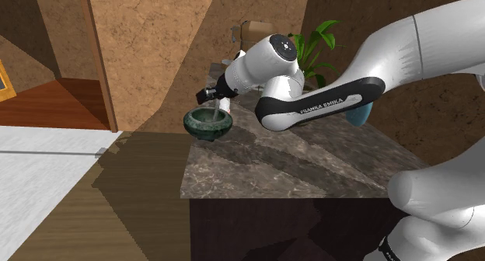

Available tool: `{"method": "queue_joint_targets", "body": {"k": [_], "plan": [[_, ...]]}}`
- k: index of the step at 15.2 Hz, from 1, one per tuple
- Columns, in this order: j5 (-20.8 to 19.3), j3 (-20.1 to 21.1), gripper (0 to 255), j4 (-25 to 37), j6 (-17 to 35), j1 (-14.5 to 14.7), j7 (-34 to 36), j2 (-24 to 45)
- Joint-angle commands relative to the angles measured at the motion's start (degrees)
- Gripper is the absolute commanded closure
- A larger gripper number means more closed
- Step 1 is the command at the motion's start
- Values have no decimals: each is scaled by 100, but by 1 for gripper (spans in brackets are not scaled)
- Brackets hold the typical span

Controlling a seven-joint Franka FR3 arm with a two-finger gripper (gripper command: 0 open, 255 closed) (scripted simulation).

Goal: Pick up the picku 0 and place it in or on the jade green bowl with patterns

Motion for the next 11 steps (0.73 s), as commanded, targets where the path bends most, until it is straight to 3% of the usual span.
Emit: {"method": "queue_joint_targets", "body": {"k": [1, 3, 5, 6, 7, 11], "plan": [[0, 0, 0, 0, 0, 0, 0, 0], [0, 0, 0, 0, 0, 0, 0, 0], [345, -1419, 0, -252, -169, 1517, -268, -192], [621, -1924, 0, -370, -256, 2071, -475, -353], [850, -2245, 0, -456, -330, 2427, -646, -494], [884, -2228, 0, -458, -328, 2410, -671, -505]]}}
